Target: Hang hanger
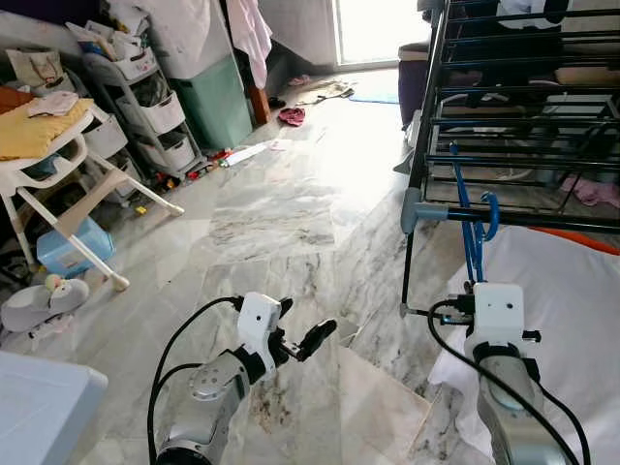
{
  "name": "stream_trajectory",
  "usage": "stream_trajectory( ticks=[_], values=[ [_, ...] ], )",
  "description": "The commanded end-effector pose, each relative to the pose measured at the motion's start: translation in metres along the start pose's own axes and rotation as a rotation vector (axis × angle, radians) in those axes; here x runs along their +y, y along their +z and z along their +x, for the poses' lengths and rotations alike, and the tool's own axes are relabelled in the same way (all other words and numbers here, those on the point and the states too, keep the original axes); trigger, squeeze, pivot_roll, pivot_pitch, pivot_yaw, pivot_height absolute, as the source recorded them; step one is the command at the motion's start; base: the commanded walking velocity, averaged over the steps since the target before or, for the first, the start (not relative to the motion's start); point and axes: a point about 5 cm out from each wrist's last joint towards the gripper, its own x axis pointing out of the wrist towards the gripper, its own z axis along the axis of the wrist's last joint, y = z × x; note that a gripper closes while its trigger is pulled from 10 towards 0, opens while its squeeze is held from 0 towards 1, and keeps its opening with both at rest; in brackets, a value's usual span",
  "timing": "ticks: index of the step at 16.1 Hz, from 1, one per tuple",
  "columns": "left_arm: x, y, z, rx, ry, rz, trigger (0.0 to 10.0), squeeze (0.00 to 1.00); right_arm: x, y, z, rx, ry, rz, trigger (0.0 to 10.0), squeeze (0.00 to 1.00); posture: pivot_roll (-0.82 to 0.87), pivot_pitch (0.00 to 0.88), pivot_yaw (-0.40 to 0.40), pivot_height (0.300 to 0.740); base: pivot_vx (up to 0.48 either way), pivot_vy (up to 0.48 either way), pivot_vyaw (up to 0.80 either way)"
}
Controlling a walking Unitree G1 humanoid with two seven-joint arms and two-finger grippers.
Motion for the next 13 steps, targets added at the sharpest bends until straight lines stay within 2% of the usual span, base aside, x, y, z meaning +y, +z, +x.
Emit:
stream_trajectory(
  ticks=[1, 4, 9, 13],
  values=[
    [0.003, 0.002, -0.004, -0.012, -0.006, -0.006, 10.0, 0.00, 0.001, 0.005, 0.008, 0.015, -0.002, 0.040, 10.0, 0.00, -0.26, 0.000, 0.175, 0.740, 0.000, 0.000, 0.00],
    [-0.004, 0.012, -0.003, -0.075, -0.047, -0.032, 10.0, 0.00, 0.004, 0.001, 0.012, 0.066, 0.009, 0.069, 10.0, 0.00, -0.26, 0.000, 0.165, 0.740, 0.000, 0.000, 0.00],
    [-0.007, 0.015, -0.002, -0.068, -0.062, -0.026, 10.0, 0.00, 0.013, 0.002, 0.021, 0.104, 0.054, 0.084, 10.0, 0.00, -0.26, 0.003, 0.165, 0.740, 0.000, 0.000, 0.00],
    [-0.008, 0.015, -0.001, -0.061, -0.067, -0.025, 10.0, 0.00, 0.029, 0.009, 0.028, 0.105, 0.107, 0.086, 10.0, 0.00, -0.26, 0.005, 0.162, 0.740, 0.000, 0.000, 0.00]
  ],
)
